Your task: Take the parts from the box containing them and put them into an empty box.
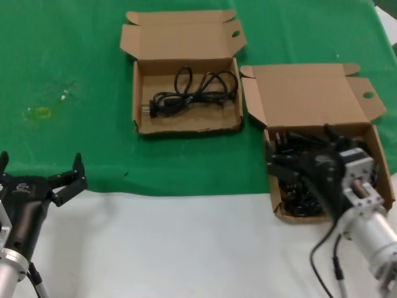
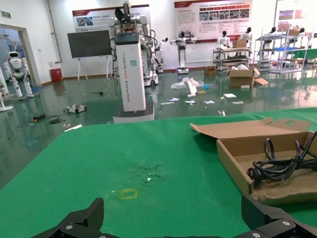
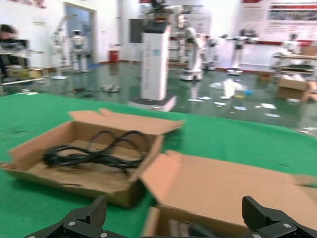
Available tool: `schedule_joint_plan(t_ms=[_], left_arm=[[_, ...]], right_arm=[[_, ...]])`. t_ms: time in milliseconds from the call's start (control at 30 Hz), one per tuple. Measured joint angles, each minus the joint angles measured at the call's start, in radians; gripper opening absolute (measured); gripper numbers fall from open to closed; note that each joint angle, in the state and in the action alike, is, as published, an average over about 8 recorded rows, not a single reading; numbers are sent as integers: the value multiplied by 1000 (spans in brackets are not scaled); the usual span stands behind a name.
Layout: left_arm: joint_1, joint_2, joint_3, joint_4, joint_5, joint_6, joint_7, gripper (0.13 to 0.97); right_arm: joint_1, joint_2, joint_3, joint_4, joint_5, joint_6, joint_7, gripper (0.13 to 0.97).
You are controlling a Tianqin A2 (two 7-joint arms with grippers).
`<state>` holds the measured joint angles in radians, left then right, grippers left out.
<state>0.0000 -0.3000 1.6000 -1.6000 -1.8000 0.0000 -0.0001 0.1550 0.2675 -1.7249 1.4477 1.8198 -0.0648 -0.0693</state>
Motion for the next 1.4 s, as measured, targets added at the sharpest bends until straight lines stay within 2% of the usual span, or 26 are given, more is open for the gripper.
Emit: schedule_joint_plan(t_ms=[300,1400], left_arm=[[0,0,0,0,0,0,0,966],[0,0,0,0,0,0,0,966]], right_arm=[[-104,22,84,102,-13,43,47,966],[-107,22,86,105,-14,45,48,966]])
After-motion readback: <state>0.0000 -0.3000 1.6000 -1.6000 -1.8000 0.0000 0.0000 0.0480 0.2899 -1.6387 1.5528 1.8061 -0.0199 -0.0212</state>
